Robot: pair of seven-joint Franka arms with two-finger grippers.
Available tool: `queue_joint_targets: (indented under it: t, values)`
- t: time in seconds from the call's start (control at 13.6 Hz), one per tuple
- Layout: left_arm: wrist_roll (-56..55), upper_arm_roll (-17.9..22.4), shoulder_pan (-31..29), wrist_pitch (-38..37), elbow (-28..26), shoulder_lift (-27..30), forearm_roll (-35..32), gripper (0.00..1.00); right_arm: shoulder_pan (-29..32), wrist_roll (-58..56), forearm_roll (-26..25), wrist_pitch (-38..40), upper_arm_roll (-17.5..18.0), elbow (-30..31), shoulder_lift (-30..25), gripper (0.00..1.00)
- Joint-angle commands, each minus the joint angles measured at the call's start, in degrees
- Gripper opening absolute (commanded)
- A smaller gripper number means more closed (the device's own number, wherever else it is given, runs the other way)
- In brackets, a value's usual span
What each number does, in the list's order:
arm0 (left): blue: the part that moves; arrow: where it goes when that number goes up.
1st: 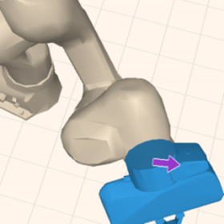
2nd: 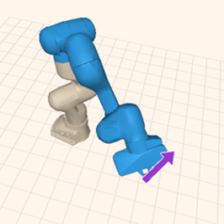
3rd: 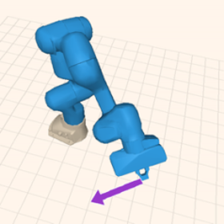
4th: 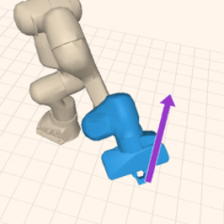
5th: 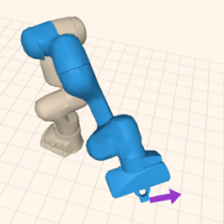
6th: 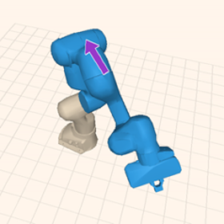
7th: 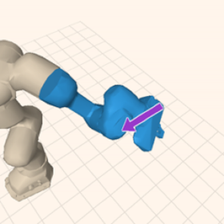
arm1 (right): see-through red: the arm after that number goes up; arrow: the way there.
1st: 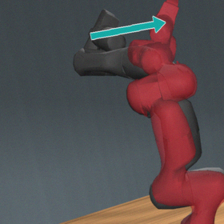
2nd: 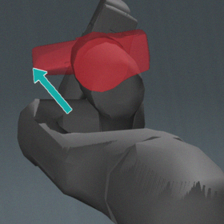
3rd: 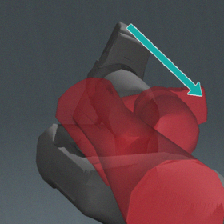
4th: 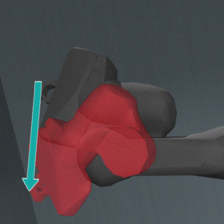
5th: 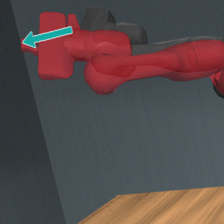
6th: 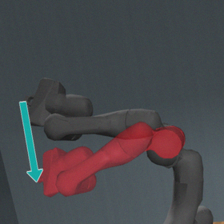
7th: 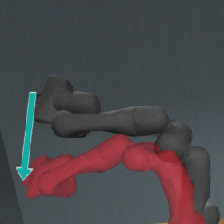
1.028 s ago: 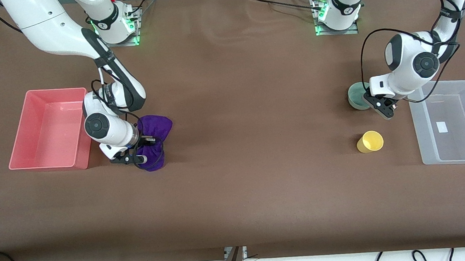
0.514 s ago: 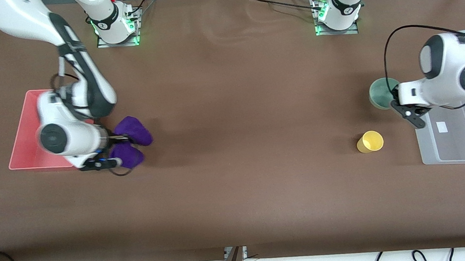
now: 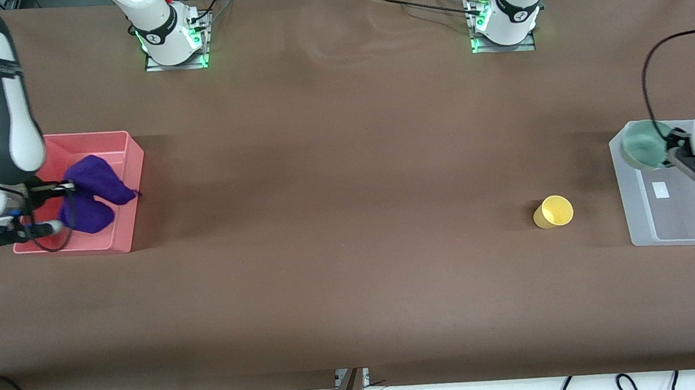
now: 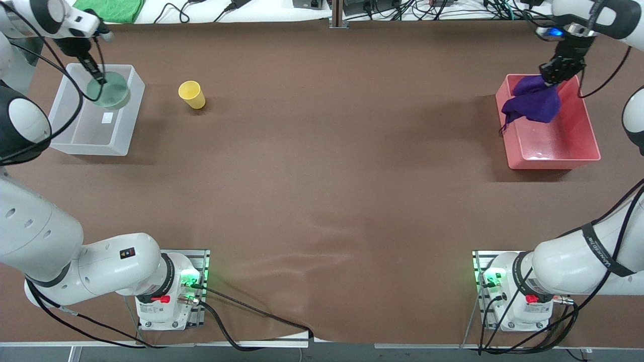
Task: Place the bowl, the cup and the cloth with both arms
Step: 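Carry the cloth into the pink bin while the left gripper carries the teal cup, then release the cloth in the pink bin while the left gripper releases the cup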
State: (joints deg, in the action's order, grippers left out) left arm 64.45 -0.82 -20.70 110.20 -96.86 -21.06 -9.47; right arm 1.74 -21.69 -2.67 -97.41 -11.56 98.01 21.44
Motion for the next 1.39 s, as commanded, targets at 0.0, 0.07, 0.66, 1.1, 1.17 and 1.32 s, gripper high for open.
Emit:
queue_joint_targets:
  t: [0.0,0.07,0.66,1.1,1.17,1.32]
  values:
    - [4.9,-0.7,-5.7,-1.2,11.0,-10.7,-1.6,0.00,-0.4,-5.2,-0.1,2.8,-2.7,-1.4,-1.2,0.00]
    - [5.8,-0.8,-7.3,0.2,12.7,-13.7,-1.2,0.00,-0.4,-7.5,-0.1,2.9,-4.6,-1.6,-1.2,0.00]
    - [6.3,-1.0,-9.7,13.6,12.5,-21.2,2.6,0.81,-0.8,-9.5,0.6,-4.6,-9.0,0.2,2.6,0.00]
    - [1.2,-3.5,-5.2,0.5,13.4,-10.3,3.4,1.00,-1.9,3.2,1.7,-9.8,-3.5,3.7,4.8,0.00]
    - [-2.3,-3.9,-4.1,-2.4,13.4,-9.0,3.3,1.00,-1.9,4.2,1.7,-10.0,-2.6,4.0,4.9,0.00]
    - [-11.5,-6.0,-2.2,-7.1,13.3,-8.0,3.4,1.00,-2.3,4.6,1.7,-11.3,-2.4,4.8,5.0,0.00]
